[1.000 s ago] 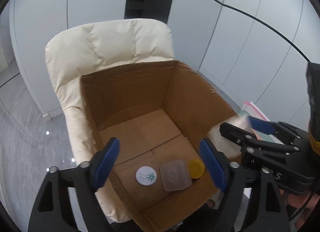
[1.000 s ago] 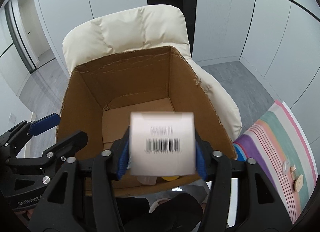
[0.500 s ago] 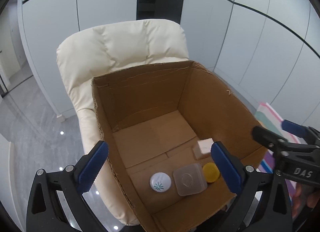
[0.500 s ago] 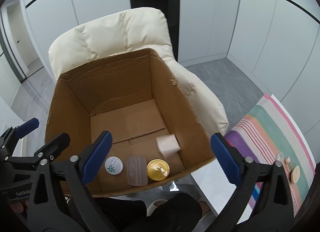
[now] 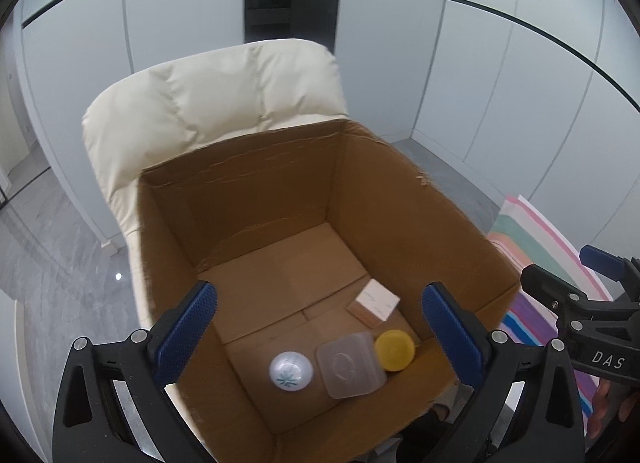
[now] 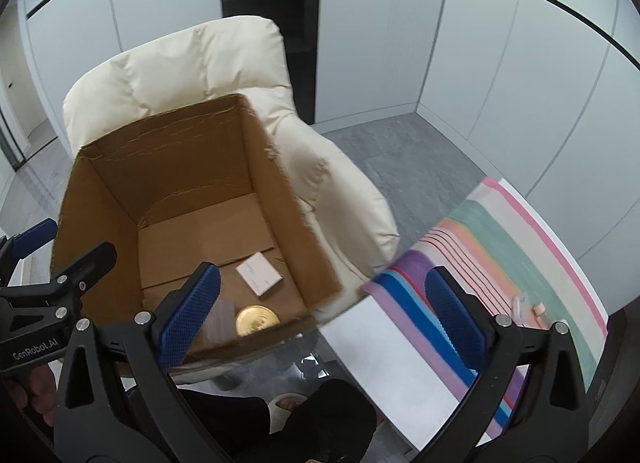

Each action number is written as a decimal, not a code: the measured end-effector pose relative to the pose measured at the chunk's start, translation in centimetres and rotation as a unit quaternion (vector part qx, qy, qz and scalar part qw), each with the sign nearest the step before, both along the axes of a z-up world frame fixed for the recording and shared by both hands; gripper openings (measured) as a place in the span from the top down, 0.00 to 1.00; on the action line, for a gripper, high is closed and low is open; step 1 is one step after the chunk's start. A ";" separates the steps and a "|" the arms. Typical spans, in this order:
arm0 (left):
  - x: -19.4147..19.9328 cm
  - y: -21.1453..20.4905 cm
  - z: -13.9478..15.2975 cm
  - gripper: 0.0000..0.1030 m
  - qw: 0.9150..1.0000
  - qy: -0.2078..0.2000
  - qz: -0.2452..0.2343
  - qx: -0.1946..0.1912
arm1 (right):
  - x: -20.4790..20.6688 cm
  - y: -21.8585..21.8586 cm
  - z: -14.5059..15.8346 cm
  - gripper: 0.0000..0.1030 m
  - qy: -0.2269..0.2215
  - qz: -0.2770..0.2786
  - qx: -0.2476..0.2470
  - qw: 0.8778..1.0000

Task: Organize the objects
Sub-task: 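Move both tools back from the cardboard box to the rug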

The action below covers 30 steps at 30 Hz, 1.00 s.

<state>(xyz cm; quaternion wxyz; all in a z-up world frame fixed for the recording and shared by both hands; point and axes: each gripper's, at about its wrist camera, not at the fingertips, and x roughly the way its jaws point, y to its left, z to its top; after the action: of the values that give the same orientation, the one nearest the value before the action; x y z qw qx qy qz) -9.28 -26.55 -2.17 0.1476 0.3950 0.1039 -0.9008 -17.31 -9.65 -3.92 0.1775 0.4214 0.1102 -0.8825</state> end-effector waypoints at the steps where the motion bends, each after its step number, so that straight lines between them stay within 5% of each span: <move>1: -0.1 0.4 0.0 0.00 1.000 0.000 -0.004 0.000 | 0.0 0.4 0.0 0.00 -0.002 -0.004 -0.002 1.000; 30: -4.4 12.4 0.3 0.00 0.993 0.002 -0.122 0.007 | -0.4 15.0 -0.2 0.00 -0.021 -0.127 -0.031 0.991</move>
<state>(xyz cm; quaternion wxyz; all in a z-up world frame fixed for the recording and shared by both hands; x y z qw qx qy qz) -13.72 -14.19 -1.88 0.0341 0.4036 0.0613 -0.9122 -17.71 5.34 -4.07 0.0799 0.4450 0.0244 -0.8916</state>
